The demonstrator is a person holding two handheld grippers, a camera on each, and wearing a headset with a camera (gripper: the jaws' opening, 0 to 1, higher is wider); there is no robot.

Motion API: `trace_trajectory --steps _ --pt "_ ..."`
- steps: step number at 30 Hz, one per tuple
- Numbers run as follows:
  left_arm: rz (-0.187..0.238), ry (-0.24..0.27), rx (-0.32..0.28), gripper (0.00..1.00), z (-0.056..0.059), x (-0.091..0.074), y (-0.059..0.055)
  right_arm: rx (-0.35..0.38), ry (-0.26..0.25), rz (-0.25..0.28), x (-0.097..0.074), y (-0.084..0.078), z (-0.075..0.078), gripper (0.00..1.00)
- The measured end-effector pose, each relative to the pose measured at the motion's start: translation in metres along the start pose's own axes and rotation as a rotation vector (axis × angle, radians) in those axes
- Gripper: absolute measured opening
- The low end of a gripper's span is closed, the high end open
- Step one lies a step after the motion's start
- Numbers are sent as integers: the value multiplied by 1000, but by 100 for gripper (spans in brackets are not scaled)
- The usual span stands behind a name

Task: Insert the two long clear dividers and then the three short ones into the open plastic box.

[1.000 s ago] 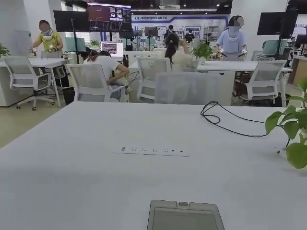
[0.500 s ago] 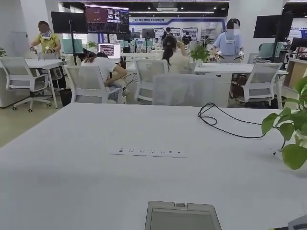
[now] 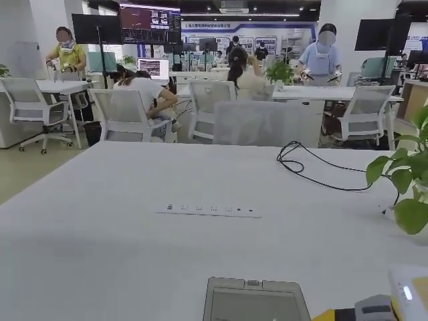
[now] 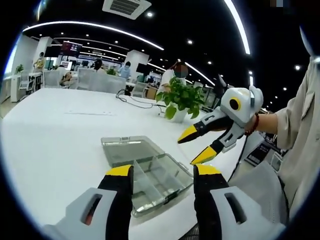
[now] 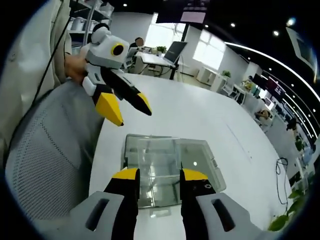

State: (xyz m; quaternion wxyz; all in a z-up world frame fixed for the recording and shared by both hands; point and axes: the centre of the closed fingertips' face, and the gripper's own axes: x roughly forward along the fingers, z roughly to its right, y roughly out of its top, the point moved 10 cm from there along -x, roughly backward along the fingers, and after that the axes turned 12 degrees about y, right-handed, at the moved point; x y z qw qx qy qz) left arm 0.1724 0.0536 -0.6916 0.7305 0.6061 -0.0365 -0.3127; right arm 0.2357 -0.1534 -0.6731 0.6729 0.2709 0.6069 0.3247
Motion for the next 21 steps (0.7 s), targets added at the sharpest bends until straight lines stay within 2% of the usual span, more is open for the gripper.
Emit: trace_trajectory --steps 8,21 --pt "26 -48 -67 32 2 0 0 -41 10 28 12 13 -4 32" --pt "46 -81 -112 11 4 1 1 -89 7 66 18 29 -4 32"
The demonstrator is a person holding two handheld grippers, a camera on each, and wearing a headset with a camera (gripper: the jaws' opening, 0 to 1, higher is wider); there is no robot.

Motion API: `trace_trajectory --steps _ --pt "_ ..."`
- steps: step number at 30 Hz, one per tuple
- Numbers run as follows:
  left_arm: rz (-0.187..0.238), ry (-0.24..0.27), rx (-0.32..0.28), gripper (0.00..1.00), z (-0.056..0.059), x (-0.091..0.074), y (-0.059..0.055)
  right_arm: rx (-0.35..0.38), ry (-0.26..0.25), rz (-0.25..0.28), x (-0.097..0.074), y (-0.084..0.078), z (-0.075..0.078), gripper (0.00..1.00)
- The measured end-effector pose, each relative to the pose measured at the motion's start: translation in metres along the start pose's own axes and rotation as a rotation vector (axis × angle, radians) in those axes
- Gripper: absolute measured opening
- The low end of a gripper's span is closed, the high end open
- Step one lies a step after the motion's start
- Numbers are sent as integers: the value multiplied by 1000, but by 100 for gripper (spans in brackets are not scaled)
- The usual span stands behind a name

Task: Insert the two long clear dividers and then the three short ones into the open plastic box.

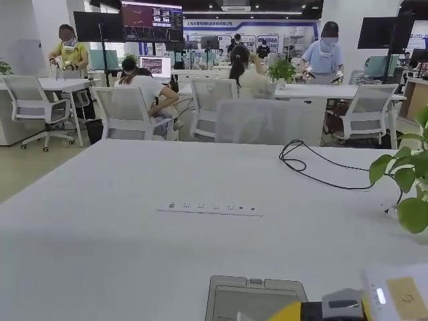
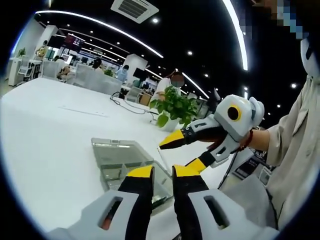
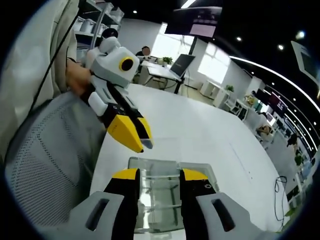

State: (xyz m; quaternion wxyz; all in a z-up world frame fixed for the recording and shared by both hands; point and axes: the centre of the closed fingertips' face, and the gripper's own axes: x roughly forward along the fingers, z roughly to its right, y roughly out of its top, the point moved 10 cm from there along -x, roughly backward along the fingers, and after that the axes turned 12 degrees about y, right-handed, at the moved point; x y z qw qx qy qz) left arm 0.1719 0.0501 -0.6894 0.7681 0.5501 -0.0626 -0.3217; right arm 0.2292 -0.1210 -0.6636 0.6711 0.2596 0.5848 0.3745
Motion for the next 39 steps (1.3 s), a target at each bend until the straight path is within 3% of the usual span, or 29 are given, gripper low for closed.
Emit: trace_trajectory --steps 15,20,28,34,39 --pt "-9 -12 -110 0 0 0 -1 -28 -19 2 5 6 -1 32" --pt "-41 27 -178 0 -1 1 -2 -40 -35 -16 8 6 -2 32" --pt "-78 61 -235 0 0 4 0 -42 -63 -38 10 5 -2 33" --pt "-82 76 -241 0 0 4 4 -30 -80 -25 10 5 -2 34" --pt "-85 105 -193 0 -6 2 3 29 -86 0 9 6 -1 36"
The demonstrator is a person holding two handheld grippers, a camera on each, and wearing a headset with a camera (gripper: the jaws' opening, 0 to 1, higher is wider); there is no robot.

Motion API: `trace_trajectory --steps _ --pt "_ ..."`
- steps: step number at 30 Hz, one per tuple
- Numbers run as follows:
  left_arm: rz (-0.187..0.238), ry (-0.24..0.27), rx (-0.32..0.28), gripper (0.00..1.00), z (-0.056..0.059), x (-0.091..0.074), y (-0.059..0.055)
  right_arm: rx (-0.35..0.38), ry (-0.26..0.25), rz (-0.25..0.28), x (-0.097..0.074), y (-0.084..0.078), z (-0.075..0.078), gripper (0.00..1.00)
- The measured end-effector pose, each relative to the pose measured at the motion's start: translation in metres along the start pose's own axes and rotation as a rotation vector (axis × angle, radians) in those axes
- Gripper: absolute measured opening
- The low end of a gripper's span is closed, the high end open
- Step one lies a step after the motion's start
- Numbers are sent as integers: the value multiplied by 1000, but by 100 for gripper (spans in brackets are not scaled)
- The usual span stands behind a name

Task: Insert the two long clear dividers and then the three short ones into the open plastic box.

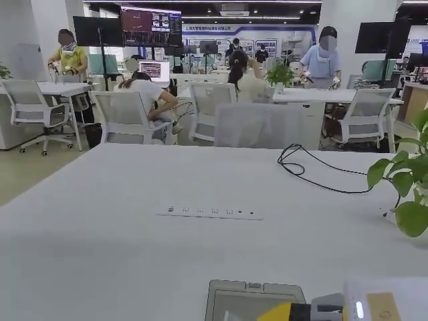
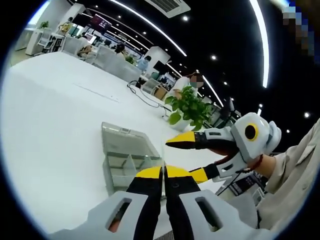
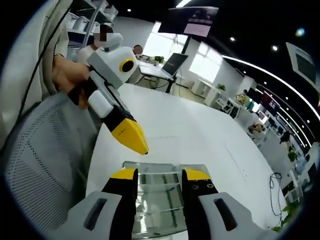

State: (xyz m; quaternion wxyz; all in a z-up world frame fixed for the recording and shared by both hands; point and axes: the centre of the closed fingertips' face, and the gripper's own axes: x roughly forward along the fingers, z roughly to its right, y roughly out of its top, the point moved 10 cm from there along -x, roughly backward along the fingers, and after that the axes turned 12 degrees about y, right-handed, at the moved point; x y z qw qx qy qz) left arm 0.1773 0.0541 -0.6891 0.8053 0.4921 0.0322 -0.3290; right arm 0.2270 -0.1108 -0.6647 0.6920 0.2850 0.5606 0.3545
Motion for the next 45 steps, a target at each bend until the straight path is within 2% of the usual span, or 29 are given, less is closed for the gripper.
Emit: trace_trajectory --steps 2,3,5,7,8,11,12,16,19,25,28,33,36,38,45 --pt "-7 10 48 0 -3 -1 0 63 7 39 -1 1 0 36" --pt "-10 14 103 0 -4 -1 1 80 13 51 -2 1 0 36" --pt "-13 8 159 0 -3 -2 2 123 30 78 -3 2 2 36" --pt "-14 -15 179 0 -1 -3 3 156 52 105 -5 3 3 36" --pt "-24 -19 209 0 -1 -3 3 160 61 112 -6 3 3 37" --pt "-47 -21 353 0 0 -4 2 177 93 128 -8 2 4 37" --pt "-52 -31 376 0 1 -4 2 179 119 138 -9 3 3 37" --pt "-62 -60 473 0 3 -5 1 179 152 146 -13 3 3 37" --pt "-70 -88 532 0 6 -5 0 155 182 123 -13 0 1 34" --pt "-89 -185 648 0 13 -5 -2 137 255 117 -16 -2 -3 31" --pt "-100 -222 678 0 14 -6 -4 134 293 117 -18 -3 -5 29" --pt "-104 -288 752 0 22 -10 -7 127 389 120 -21 -4 -14 26" --pt "-107 -326 754 0 25 -10 -9 114 426 110 -22 -5 -18 25" --pt "-108 -345 790 0 28 -10 -11 107 443 104 -23 -6 -20 23" --pt "-111 -401 798 0 31 -11 -13 96 486 90 -24 -8 -25 15"
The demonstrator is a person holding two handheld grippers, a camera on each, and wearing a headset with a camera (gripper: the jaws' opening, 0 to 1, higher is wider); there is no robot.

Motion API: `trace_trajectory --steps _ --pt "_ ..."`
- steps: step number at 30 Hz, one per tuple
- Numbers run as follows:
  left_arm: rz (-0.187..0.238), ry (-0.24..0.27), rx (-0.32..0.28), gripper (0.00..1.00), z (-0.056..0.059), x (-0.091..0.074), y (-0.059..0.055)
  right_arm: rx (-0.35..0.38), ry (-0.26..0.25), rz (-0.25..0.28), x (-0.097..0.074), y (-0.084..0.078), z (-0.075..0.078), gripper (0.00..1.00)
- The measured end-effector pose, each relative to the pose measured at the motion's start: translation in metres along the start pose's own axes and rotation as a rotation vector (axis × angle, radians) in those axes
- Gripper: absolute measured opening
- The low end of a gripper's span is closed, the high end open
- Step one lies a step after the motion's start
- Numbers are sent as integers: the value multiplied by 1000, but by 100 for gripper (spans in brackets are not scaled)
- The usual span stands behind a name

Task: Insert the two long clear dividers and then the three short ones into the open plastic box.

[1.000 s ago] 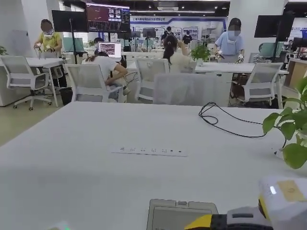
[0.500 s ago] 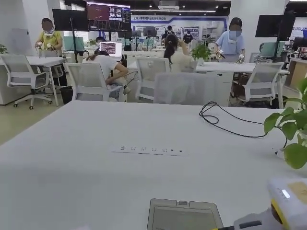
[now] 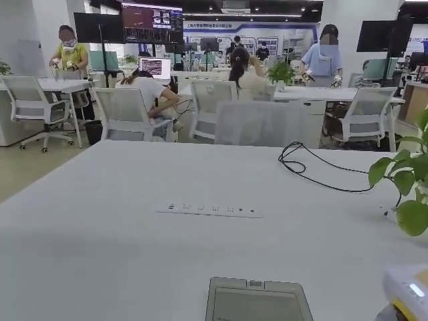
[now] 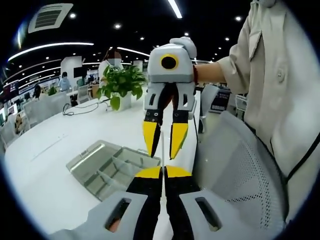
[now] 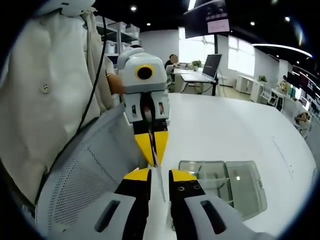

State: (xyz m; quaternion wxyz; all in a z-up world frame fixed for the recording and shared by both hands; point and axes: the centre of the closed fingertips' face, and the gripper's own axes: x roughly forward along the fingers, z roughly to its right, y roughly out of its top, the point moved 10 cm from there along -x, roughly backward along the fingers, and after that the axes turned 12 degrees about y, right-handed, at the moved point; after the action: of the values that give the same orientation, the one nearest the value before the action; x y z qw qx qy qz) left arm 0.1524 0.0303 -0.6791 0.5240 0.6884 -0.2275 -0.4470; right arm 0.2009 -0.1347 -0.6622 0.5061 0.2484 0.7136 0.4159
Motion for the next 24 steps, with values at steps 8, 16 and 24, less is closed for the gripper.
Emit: trace_trajectory --steps 8,16,24 --pt "22 -31 13 0 0 -2 0 0 30 -5 0 -1 -4 7" --pt "29 -47 5 0 1 -3 -1 0 44 -7 0 -1 -7 3" --pt "49 -26 -14 0 1 -3 -3 6 33 -11 0 0 -8 3"
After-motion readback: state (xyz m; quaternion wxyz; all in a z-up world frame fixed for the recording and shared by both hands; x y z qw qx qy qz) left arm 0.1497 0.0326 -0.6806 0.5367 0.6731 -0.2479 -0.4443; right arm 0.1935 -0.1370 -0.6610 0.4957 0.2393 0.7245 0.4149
